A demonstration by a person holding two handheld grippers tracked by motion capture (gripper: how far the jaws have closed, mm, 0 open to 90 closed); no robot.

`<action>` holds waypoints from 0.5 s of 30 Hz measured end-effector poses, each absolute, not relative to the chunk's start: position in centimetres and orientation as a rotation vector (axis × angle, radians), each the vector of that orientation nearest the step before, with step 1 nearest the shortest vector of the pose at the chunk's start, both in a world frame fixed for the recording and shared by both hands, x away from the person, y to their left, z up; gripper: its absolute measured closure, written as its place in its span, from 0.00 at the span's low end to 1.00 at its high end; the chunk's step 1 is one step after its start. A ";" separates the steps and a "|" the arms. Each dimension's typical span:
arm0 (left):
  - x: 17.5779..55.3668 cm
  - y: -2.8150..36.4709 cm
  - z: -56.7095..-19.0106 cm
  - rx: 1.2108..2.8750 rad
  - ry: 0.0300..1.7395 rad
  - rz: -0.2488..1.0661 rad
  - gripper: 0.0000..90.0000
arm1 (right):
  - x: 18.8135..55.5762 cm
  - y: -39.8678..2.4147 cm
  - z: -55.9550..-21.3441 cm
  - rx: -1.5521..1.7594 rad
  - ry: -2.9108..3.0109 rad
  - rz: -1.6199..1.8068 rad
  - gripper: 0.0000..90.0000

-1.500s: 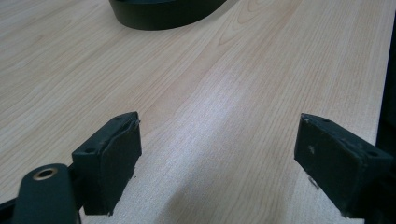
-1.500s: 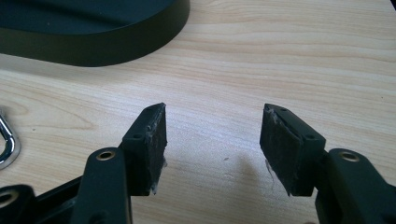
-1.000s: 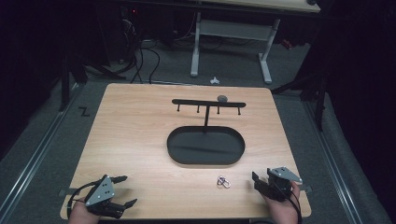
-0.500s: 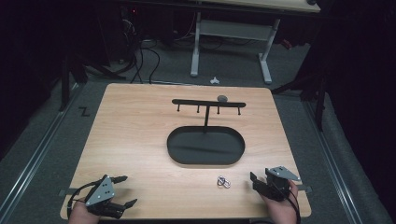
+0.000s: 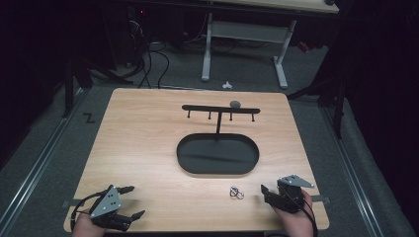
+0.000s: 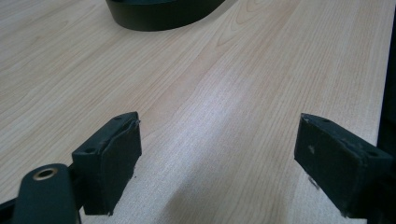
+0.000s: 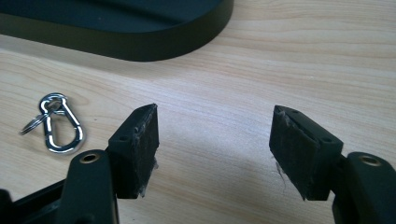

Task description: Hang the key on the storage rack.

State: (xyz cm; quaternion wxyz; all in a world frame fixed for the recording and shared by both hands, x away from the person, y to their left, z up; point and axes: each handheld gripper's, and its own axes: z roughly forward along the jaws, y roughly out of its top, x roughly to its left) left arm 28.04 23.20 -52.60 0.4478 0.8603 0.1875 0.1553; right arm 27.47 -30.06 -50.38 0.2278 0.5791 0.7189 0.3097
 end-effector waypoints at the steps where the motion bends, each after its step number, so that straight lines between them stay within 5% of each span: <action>1: 28.0 23.2 -52.6 2.129 0.464 0.384 0.17 | 27.5 -30.1 -50.4 1.595 1.980 0.853 0.37; 15: 28.2 23.2 -52.6 2.122 0.461 0.383 0.17 | 28.5 -29.1 -49.8 1.567 2.090 0.762 0.27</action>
